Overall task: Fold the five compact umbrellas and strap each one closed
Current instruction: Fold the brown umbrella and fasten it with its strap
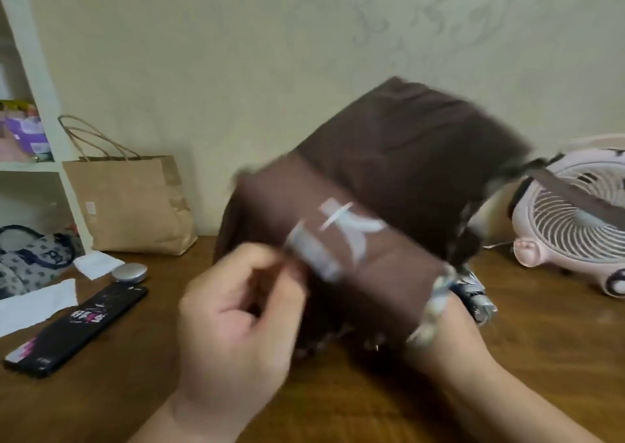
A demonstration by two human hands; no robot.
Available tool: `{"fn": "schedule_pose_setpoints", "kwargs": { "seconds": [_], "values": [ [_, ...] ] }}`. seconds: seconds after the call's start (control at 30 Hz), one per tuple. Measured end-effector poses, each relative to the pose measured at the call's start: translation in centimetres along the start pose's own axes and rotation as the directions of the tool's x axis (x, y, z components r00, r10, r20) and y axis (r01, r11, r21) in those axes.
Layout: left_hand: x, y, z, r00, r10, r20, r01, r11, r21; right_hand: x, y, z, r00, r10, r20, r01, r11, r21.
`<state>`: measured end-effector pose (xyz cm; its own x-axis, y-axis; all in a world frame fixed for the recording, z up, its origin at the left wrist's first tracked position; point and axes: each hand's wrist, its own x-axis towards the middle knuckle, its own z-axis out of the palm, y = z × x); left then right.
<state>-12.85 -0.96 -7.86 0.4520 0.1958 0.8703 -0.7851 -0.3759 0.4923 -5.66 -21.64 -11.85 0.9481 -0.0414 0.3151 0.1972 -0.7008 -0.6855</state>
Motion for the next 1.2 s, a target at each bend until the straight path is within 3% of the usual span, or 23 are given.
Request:
{"fn": "schedule_pose_setpoints", "kwargs": {
  "seconds": [0.07, 0.13, 0.2, 0.3, 0.37, 0.43, 0.53, 0.6, 0.7, 0.83, 1.03, 1.13, 1.2],
  "values": [
    [0.4, -0.6, -0.3, 0.974, -0.173, -0.149, 0.143, 0.971, -0.192, 0.2, 0.5, -0.6, 0.999, -0.040, -0.021, 0.038, 0.994, -0.103],
    [1.1, -1.0, -0.5, 0.892, -0.359, -0.274, 0.246, 0.895, -0.373, 0.4, 0.5, -1.4, 0.994, -0.086, -0.066, 0.073, 0.981, -0.178],
    [2.1, -1.4, -0.9, 0.837, -0.476, -0.269, 0.301, 0.812, -0.499, 0.7, 0.6, -2.2, 0.988, -0.114, -0.108, 0.085, 0.966, -0.243],
    [2.6, -2.9, -1.1, 0.813, -0.575, -0.088, 0.505, 0.773, -0.383, 1.2, 1.2, -3.0, 0.978, -0.133, -0.162, 0.078, 0.950, -0.303],
    [2.4, -4.0, -0.5, 0.683, -0.730, 0.016, 0.691, 0.640, -0.336, 1.6, 1.7, -3.4, 0.975, -0.132, -0.178, 0.066, 0.940, -0.335],
    [2.1, -5.1, -0.2, 0.589, -0.807, -0.030, 0.767, 0.570, -0.295, 1.9, 2.1, -3.6, 0.976, -0.121, -0.179, 0.055, 0.941, -0.334],
    [2.2, -6.5, -0.7, 0.626, -0.762, -0.163, 0.735, 0.647, -0.203, 2.3, 3.0, -3.3, 0.974, -0.126, -0.188, 0.070, 0.959, -0.276],
    [2.2, -7.1, -1.3, 0.637, -0.758, -0.137, 0.738, 0.652, -0.176, 2.3, 3.1, -3.3, 0.971, -0.125, -0.206, 0.089, 0.980, -0.178],
    [2.3, -6.7, -1.5, 0.596, -0.797, 0.091, 0.799, 0.578, -0.168, 2.2, 3.0, -3.2, 0.969, -0.134, -0.210, 0.120, 0.990, -0.079],
    [1.9, -5.3, -1.1, 0.499, -0.788, 0.361, 0.852, 0.523, -0.034, 2.3, 3.4, -3.1, 0.961, -0.164, -0.222, 0.161, 0.986, -0.033],
    [0.7, -4.4, -0.1, 0.386, -0.719, 0.578, 0.846, 0.526, 0.090, 2.9, 4.1, -3.2, 0.947, -0.146, -0.285, 0.127, 0.988, -0.084],
    [0.3, -3.7, 0.2, 0.366, -0.683, 0.632, 0.827, 0.550, 0.115, 2.8, 3.8, -3.7, 0.935, -0.171, -0.312, 0.140, 0.983, -0.118],
    [0.0, -3.6, 0.4, 0.365, -0.622, 0.693, 0.806, 0.584, 0.100, 2.9, 3.9, -4.1, 0.921, -0.211, -0.327, 0.138, 0.963, -0.234]
  ]
}}
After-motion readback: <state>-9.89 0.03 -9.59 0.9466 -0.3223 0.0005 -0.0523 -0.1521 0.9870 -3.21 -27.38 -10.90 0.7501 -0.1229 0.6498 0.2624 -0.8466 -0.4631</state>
